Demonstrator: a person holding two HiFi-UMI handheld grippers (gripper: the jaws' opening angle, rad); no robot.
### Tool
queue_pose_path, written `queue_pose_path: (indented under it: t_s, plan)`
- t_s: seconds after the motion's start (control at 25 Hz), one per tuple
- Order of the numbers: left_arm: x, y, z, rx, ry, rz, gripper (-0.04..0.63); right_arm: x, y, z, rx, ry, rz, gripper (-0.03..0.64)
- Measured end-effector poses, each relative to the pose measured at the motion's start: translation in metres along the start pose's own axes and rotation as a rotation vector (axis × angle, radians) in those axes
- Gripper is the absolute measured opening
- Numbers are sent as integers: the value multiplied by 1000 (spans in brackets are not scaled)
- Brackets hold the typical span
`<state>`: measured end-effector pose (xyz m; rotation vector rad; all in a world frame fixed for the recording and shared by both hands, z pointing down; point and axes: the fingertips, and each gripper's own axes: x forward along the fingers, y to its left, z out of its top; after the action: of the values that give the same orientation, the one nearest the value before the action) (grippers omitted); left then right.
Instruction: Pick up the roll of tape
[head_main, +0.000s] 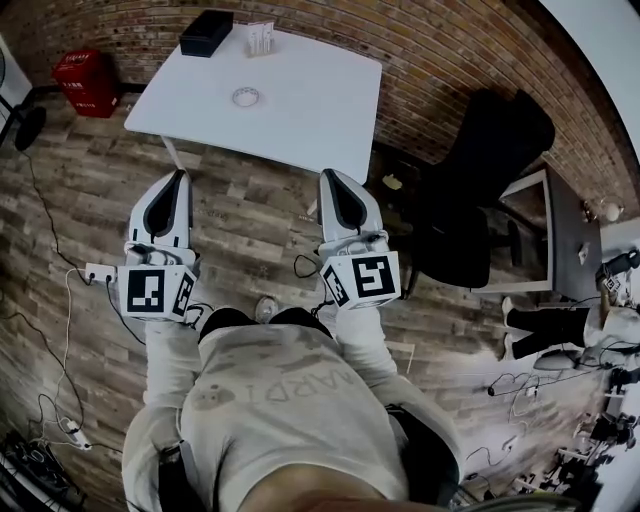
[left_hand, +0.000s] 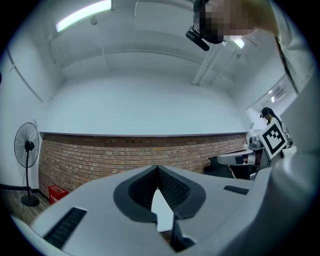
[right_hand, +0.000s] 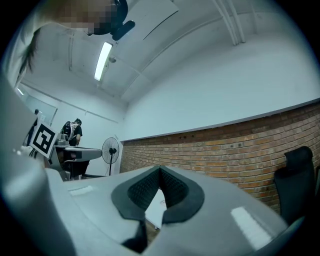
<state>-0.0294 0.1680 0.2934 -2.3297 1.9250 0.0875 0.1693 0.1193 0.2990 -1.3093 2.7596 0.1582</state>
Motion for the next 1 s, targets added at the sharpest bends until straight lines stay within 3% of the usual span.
queue_pose_path:
  t_s: [0.44,1.0]
  plan:
    - [30,2,-14,9,33,18,6,30,-18,-15,25,6,43,11]
    - [112,49,-28,7,32,-47,6,114,-42,-27,30,5,4,11]
